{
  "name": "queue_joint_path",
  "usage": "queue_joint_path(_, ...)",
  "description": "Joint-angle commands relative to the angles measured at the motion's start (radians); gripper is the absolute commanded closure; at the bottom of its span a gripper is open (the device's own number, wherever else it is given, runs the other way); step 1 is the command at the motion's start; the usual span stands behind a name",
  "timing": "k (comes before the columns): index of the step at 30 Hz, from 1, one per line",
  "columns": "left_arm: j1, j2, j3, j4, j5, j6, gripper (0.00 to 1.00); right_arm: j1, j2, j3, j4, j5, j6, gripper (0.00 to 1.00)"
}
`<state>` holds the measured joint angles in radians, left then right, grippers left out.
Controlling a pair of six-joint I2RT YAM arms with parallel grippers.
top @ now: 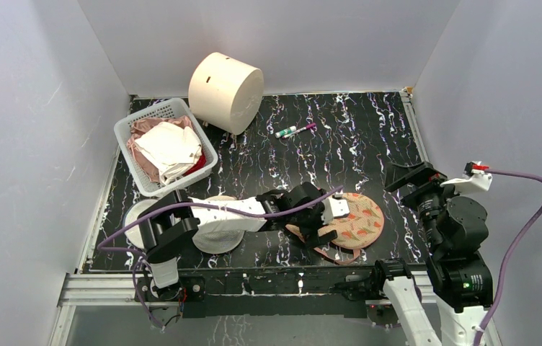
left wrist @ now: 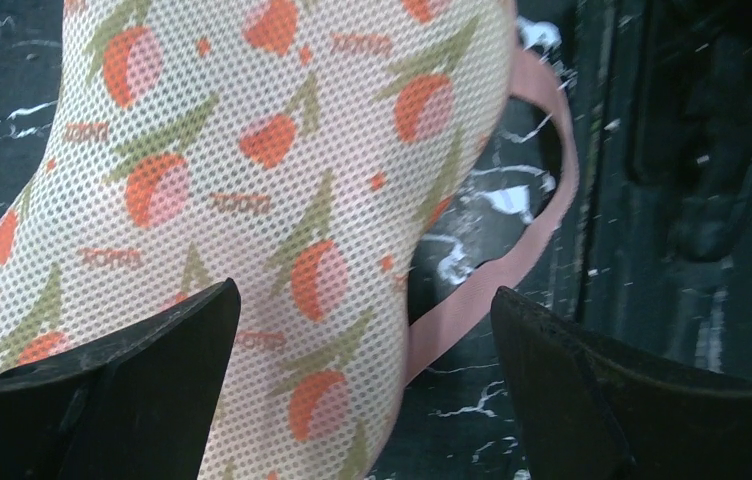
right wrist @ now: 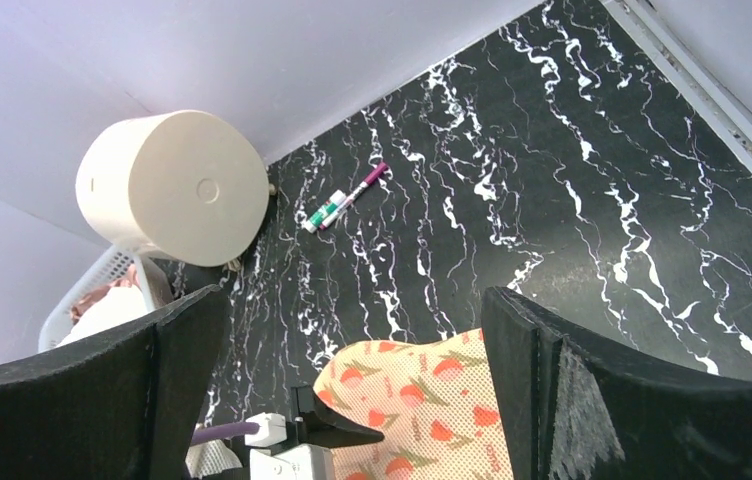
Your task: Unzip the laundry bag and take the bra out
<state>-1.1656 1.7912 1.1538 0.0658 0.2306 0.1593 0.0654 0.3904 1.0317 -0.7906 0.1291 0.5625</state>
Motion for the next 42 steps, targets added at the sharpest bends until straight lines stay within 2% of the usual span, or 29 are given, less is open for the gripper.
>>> queue_joint_path(1,-0.009,0.004,-0.004,0.022,-0.094,0.127,0.06,-0.003,0.034,0.010,0.006,-0.010,-0.020,0.02)
queue_joint_path(5,-0.014,0.049,0.051,-0.062,-0.173,0.057,0.10,-0.003,0.037,-0.001,0.017,-0.028,-0.011,0.02)
queue_joint_path(9,-0.019,0.084,0.048,-0.070,-0.290,0.041,0.11,-0.004,0.041,-0.007,0.031,-0.040,0.001,0.02)
queue_joint_path(14,-0.015,0.119,0.065,-0.083,-0.512,0.026,0.23,-0.003,0.047,-0.009,0.028,-0.051,0.002,0.02)
queue_joint_path(19,0.014,0.121,0.085,-0.106,-0.573,-0.018,0.28,-0.003,0.044,-0.016,0.024,-0.049,0.002,0.02)
queue_joint_path(27,0.118,0.176,0.194,-0.244,-0.538,-0.185,0.33,-0.003,0.060,-0.031,0.037,-0.069,0.004,0.02)
queue_joint_path(32,0.177,0.171,0.218,-0.267,-0.369,-0.288,0.34,-0.003,0.068,-0.057,0.052,-0.089,0.016,0.02)
queue_joint_path(37,0.190,0.141,0.223,-0.243,-0.186,-0.363,0.35,-0.003,0.100,-0.094,0.047,-0.128,0.017,0.02)
queue_joint_path(39,0.191,0.089,0.202,-0.218,-0.135,-0.347,0.33,-0.003,0.118,-0.109,0.037,-0.136,0.021,0.02)
queue_joint_path(42,0.191,-0.029,0.117,-0.129,-0.152,-0.310,0.18,-0.003,0.143,-0.124,0.036,-0.163,0.022,0.02)
